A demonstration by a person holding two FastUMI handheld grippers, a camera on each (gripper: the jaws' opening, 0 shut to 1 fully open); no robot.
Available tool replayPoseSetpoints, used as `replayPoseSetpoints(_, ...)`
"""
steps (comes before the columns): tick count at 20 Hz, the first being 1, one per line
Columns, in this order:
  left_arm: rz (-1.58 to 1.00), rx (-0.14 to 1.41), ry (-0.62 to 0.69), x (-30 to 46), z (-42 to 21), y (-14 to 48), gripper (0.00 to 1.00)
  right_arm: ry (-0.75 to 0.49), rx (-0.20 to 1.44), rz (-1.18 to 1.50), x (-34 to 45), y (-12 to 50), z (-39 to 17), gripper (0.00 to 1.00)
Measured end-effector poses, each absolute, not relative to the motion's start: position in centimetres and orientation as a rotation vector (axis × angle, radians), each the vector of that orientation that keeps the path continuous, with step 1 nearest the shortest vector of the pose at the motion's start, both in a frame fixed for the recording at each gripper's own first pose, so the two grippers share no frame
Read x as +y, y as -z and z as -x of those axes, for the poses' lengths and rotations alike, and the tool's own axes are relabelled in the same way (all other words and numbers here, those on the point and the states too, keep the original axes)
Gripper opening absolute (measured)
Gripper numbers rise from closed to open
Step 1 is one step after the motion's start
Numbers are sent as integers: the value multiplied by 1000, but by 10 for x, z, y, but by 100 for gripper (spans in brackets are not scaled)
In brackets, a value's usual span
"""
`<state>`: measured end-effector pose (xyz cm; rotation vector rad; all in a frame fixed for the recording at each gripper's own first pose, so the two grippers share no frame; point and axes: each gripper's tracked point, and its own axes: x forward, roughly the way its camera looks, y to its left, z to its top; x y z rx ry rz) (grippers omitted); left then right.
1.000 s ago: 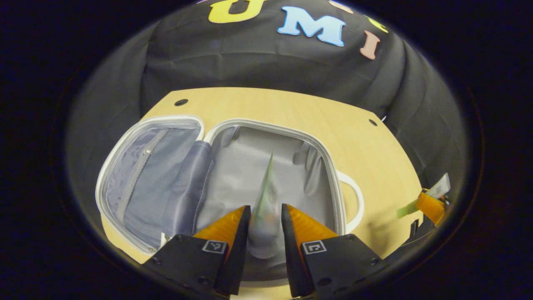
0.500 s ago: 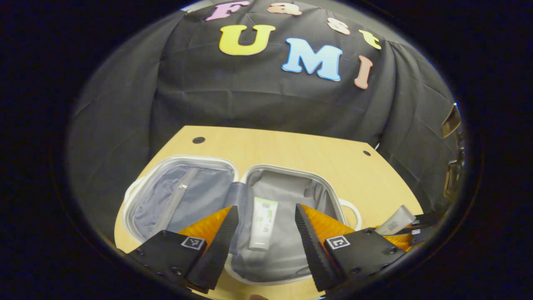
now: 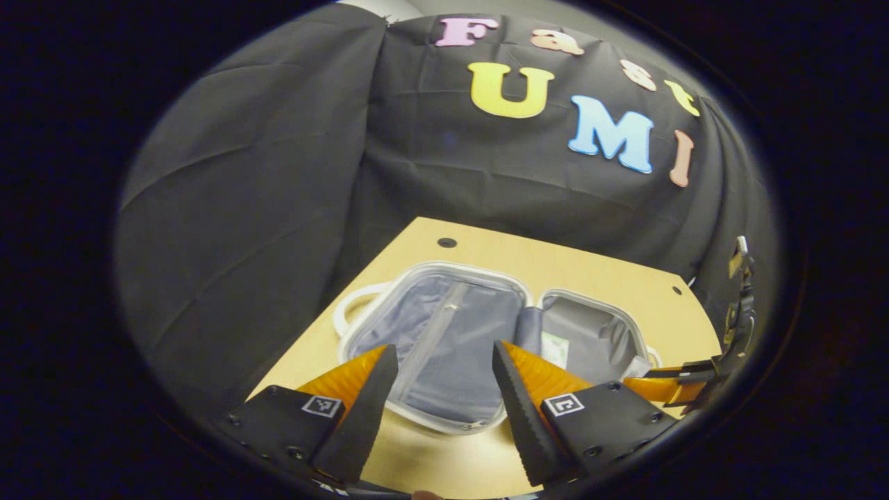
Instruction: First open the suitcase, pack the skin care products into it, and then close the suitcase.
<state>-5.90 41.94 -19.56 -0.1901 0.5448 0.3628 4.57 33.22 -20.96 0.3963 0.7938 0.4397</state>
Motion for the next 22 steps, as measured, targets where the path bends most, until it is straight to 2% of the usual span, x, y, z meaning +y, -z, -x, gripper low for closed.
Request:
replayPoseSetpoints(1,191,544,-384,433,62,195,90,-418,761,-392,326,204,-48,77)
replayPoseSetpoints(2,190,542,-402,445,65,195,92,-400,733,-387,320,197,-50,78)
replayPoseSetpoints(4,185,538,-428,472,66,191,90,-355,678,-366,303,184,-52,89)
replayPoseSetpoints(11,275,560,-454,571,34,203,91,-122,519,-286,224,144,-48,89)
replayPoseSetpoints(14,333,601,-439,606,13,228,91,-15,480,-273,190,135,-43,89)
replayPoseSetpoints(18,487,683,-387,633,-16,275,91,100,504,-254,153,141,-30,90)
replayPoseSetpoints(22,651,748,-390,652,-28,325,89,149,528,-259,137,142,-22,89)
